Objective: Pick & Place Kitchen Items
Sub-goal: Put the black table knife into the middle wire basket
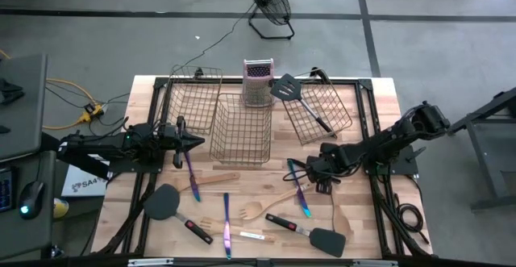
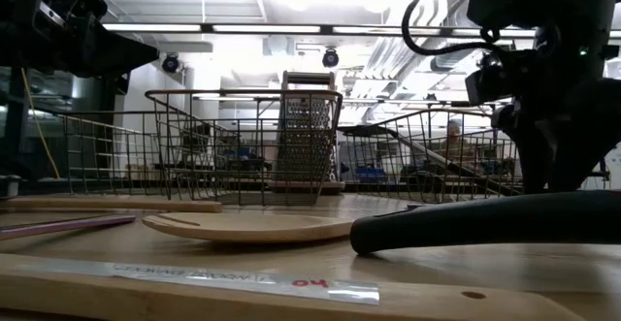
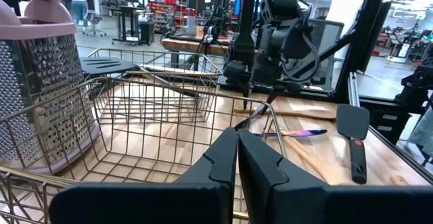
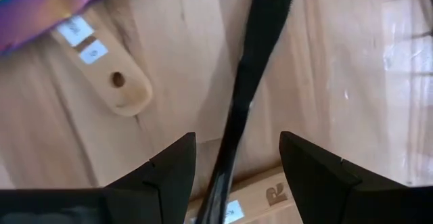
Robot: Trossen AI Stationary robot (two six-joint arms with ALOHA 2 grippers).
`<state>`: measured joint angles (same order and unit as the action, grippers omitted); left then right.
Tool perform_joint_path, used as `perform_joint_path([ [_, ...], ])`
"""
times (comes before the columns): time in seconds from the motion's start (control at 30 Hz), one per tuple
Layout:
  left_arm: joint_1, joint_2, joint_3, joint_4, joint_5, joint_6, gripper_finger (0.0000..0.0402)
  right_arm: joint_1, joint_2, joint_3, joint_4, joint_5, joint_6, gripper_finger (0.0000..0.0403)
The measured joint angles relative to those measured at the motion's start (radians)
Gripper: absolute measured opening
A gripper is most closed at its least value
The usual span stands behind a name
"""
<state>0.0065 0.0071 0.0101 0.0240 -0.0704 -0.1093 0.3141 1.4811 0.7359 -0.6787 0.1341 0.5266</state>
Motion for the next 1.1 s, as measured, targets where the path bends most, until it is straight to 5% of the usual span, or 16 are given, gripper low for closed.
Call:
perform_joint_path([
  [0.5,0.0,0.0,0.0,0.0,0.0,0.0,0.0015,-0.038,0.009,-0.052,0.073,-0.005,0.023,0.0199],
  [1.1,0.0,0.0,0.0,0.0,0.0,0.0,0.0015,-0.047,0.081,-0.045,0.095,-0.065,0.012,0.0051],
])
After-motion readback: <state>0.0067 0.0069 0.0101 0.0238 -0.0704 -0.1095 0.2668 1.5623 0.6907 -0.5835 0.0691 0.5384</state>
